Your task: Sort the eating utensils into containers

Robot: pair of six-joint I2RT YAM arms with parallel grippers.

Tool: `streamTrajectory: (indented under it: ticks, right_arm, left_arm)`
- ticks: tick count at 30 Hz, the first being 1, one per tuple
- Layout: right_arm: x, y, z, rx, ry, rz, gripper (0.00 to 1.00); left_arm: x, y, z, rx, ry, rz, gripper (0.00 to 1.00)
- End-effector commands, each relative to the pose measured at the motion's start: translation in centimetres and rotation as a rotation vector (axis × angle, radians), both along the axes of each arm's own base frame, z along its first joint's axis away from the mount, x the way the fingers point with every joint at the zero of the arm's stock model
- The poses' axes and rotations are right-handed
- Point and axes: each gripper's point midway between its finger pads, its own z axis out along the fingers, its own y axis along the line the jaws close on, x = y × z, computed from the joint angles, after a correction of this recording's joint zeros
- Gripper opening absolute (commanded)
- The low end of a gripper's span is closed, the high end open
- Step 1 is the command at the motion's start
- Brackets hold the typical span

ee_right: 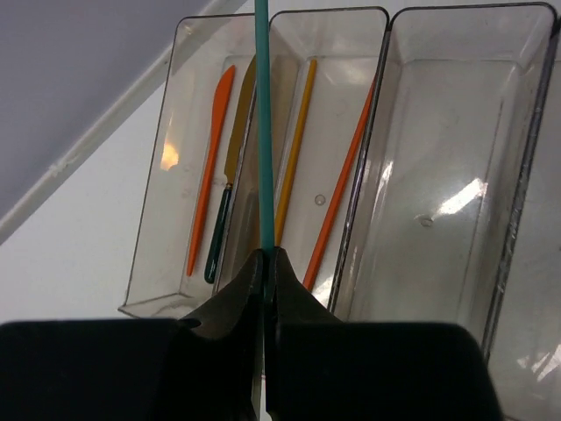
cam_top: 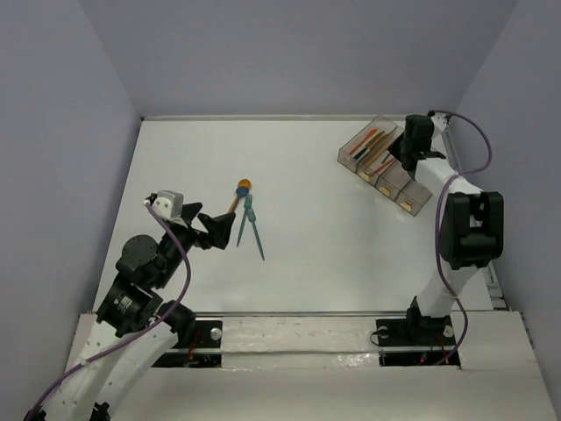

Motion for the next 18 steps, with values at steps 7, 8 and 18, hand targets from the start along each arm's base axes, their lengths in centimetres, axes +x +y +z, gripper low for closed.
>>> streamTrajectory:
  ticks: [7, 8, 18]
  right_arm:
    - [4.0, -1.3, -1.0, 0.133, -0.02, -0.028, 0.09]
    - [4.0, -1.2, -1.4, 0.137, -0.015, -0.027, 0.11]
    - [3.0, -0.5, 0.9, 0.117, -0.054, 0.04, 0.57]
  left_arm:
    - [0.2, -0.1, 1.0, -0.019, -0.04, -0.004, 0.99]
    - [0.2, -0.1, 0.9, -0.016, -0.039, -0.004, 0.99]
    - [0.4, -0.2, 0.9, -0.016, -0.037, -0.006, 0.99]
